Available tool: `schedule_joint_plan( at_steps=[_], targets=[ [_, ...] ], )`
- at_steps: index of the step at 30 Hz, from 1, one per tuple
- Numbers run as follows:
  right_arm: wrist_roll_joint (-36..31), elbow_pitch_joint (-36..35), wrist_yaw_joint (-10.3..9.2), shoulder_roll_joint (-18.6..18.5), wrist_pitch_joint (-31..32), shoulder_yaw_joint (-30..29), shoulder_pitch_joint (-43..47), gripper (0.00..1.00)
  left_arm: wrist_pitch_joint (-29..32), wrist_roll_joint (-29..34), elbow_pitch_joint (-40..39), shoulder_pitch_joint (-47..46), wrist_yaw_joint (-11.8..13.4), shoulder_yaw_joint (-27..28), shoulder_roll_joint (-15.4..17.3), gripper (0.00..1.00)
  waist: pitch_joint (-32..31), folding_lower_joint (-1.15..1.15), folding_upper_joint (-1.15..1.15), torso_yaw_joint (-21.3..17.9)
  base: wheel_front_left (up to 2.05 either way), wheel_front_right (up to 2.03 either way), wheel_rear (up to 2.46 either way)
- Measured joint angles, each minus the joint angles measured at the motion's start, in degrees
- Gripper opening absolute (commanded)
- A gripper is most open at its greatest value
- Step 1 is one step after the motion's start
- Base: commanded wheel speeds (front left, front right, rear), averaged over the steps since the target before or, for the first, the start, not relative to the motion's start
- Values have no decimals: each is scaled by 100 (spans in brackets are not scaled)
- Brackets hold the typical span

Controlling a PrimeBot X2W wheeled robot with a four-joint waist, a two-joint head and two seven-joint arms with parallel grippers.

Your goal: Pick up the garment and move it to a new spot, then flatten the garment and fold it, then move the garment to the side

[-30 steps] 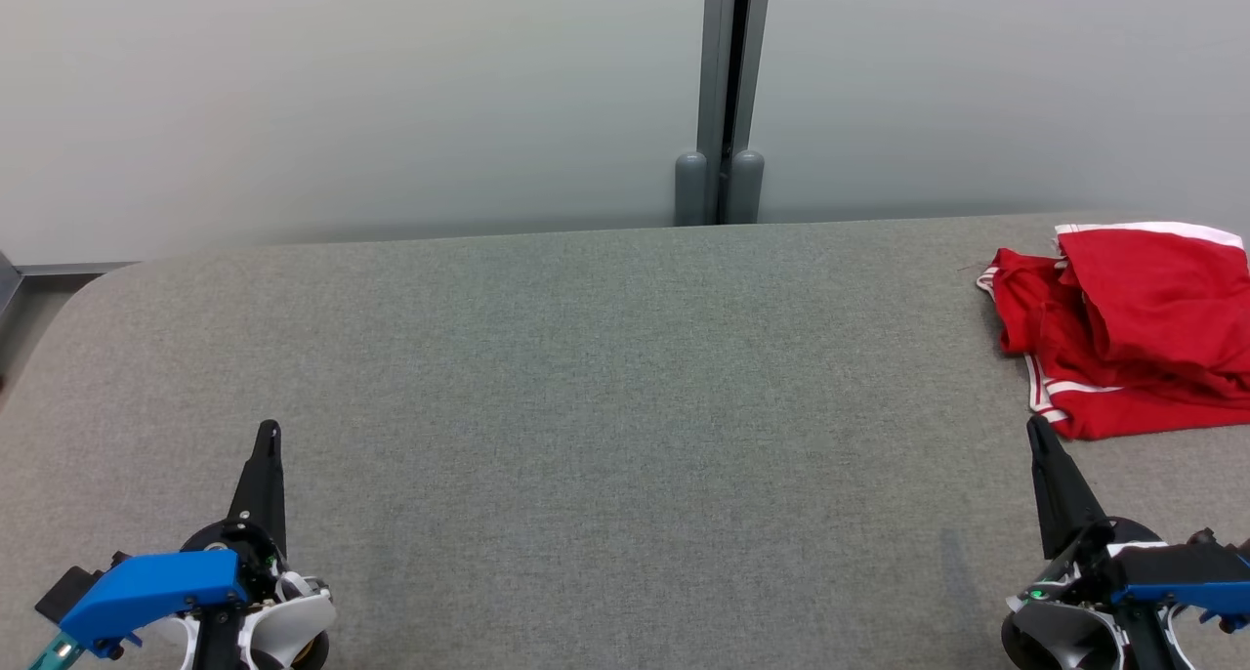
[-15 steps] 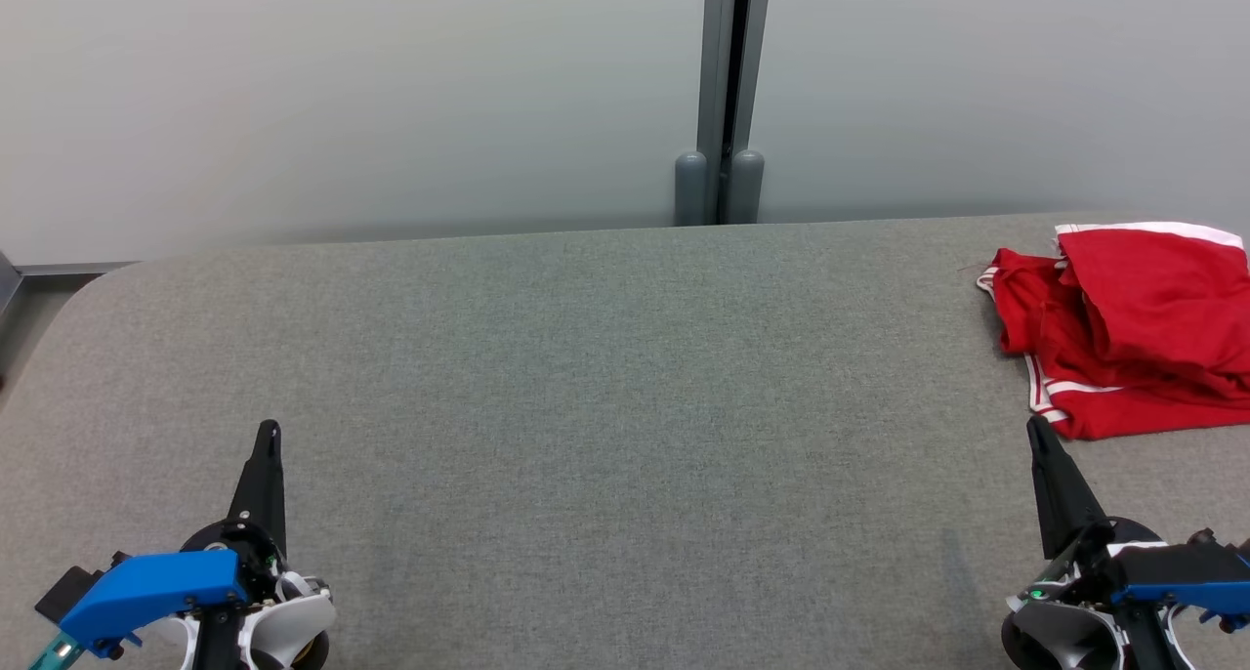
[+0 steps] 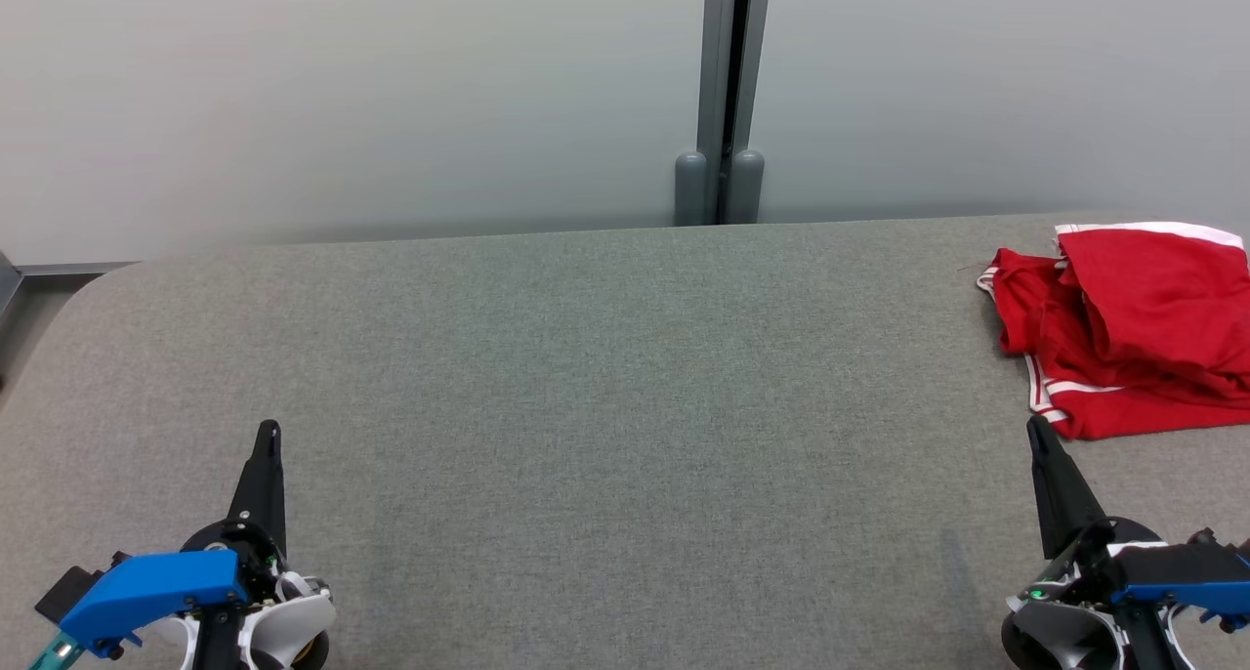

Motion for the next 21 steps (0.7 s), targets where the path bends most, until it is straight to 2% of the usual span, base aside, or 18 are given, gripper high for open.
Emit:
schedule_joint_plan(
  at_steps=[21],
  targets=[
    [0, 0, 0, 0, 0, 0, -1, 0, 0, 0, 0, 0, -15, 0, 0, 0, 0, 0, 0, 0, 0, 0, 0]
  ],
)
